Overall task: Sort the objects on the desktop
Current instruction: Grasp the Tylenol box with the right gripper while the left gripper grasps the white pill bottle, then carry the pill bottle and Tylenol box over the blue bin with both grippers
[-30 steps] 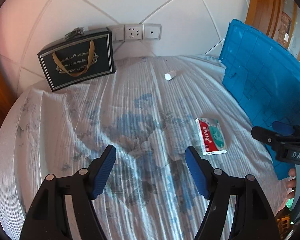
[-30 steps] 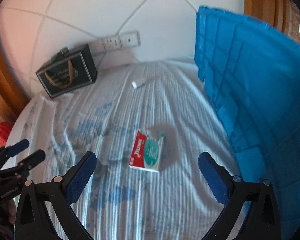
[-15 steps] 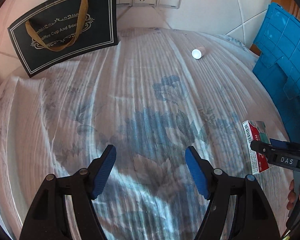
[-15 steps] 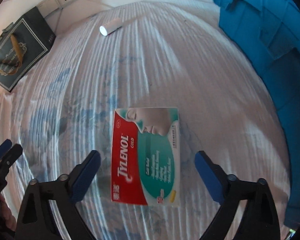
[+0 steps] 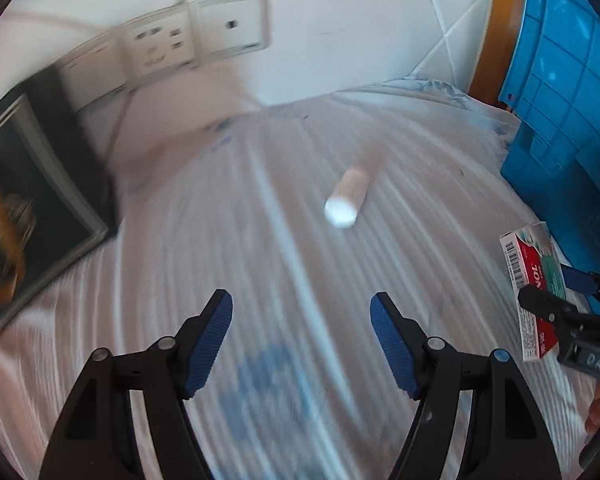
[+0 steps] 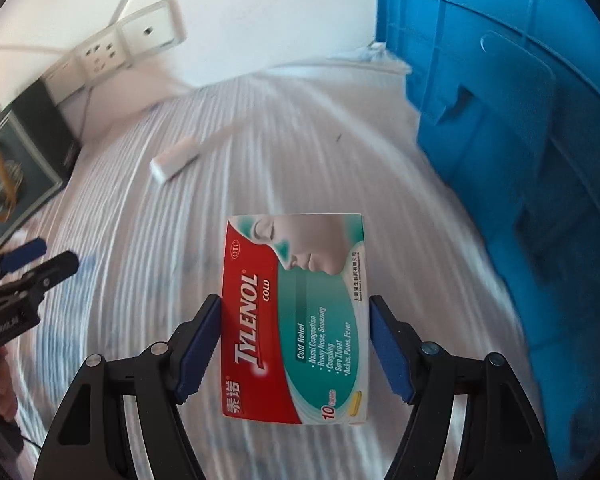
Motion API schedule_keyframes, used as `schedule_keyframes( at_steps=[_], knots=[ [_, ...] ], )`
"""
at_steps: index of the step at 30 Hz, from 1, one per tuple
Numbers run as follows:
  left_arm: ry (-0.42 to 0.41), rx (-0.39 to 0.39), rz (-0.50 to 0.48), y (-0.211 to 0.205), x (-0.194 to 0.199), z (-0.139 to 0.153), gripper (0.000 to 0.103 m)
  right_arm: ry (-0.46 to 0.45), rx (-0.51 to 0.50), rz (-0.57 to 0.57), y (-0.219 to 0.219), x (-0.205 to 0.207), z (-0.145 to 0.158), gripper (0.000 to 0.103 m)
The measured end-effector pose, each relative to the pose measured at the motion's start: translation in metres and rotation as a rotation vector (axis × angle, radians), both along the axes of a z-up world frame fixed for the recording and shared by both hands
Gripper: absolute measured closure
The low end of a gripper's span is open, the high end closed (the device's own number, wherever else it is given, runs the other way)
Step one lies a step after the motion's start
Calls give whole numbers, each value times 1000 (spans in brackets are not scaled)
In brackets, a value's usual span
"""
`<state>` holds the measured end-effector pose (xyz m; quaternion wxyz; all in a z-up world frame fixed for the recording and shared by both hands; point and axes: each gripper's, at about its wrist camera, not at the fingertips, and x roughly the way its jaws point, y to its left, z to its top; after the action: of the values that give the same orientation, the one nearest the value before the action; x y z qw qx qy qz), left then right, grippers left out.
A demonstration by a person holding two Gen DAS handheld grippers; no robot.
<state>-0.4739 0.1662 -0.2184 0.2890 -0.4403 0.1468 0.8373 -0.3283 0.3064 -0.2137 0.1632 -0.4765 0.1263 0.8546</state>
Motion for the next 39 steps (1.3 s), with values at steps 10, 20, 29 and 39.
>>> schedule_keyframes(
  at_steps=[10, 20, 29, 39],
  knots=[
    [-46, -58, -73, 83, -54, -36, 60, 40, 0, -41, 40, -67, -20, 31],
    [-96, -60, 6, 78, -50, -35, 75, -12, -26, -28, 54, -81, -36, 13],
    [-75, -72, 45, 42, -5, 10, 75, 8, 3, 23, 29, -71, -12, 31],
    [-11, 47, 167, -57, 87, 90, 75, 101, -12, 165, -37, -12, 69, 31]
  ],
)
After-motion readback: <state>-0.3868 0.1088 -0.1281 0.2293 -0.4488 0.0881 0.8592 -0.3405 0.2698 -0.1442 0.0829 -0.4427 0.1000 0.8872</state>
